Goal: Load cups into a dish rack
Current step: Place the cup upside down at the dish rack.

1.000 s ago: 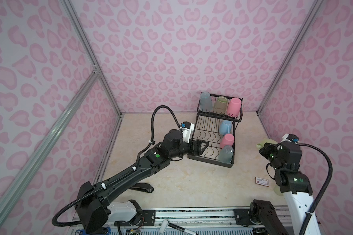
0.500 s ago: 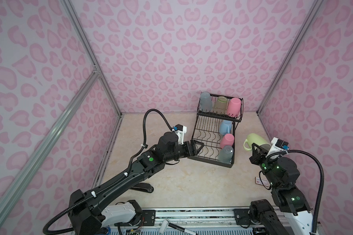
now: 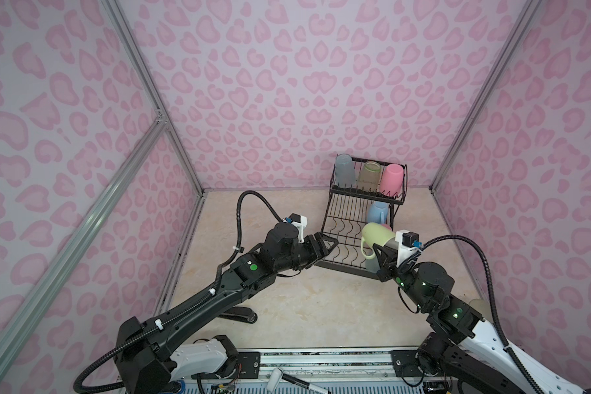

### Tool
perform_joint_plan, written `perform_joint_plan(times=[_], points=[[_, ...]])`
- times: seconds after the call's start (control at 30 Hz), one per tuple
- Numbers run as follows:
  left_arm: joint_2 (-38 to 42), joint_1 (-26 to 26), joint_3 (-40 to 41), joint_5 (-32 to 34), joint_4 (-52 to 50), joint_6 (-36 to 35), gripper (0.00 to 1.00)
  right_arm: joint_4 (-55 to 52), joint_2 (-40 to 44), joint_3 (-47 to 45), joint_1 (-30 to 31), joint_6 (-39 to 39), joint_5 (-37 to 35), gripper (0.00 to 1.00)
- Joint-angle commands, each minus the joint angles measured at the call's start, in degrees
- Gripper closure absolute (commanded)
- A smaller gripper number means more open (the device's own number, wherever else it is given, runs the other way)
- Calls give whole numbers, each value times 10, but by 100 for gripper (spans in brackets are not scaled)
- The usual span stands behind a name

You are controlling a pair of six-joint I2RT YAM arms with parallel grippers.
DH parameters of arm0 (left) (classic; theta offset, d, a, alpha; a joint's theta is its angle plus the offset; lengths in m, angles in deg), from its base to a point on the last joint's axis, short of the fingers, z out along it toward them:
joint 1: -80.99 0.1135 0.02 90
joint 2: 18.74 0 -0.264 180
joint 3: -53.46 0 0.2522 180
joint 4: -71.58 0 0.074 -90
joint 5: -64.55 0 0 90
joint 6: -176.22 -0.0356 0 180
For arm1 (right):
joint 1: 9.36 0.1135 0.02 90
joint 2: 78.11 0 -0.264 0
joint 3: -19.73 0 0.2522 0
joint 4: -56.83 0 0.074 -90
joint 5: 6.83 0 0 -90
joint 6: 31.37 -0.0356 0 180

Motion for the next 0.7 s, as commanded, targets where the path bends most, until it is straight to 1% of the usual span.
perform_joint_plan(times=[0.0, 0.17, 0.3, 0.43, 0.5, 0.67], points=[[-3, 4, 5, -14, 18, 52, 27, 145, -34, -5, 19, 39, -33, 100], [2, 15, 27, -22, 46, 114, 29, 242, -86, -13, 33, 29, -27, 100], [5, 21, 46, -26, 84, 149, 30, 294, -118, -10, 45, 23, -33, 100], [10, 26, 81, -35, 168, 192, 30, 327, -139, -6, 50, 17, -35, 100], [11, 28, 90, -35, 198, 194, 31, 339, -149, -4, 54, 14, -35, 100], [22, 33, 135, -23, 309, 207, 31, 361, -170, 2, 57, 6, -38, 100]])
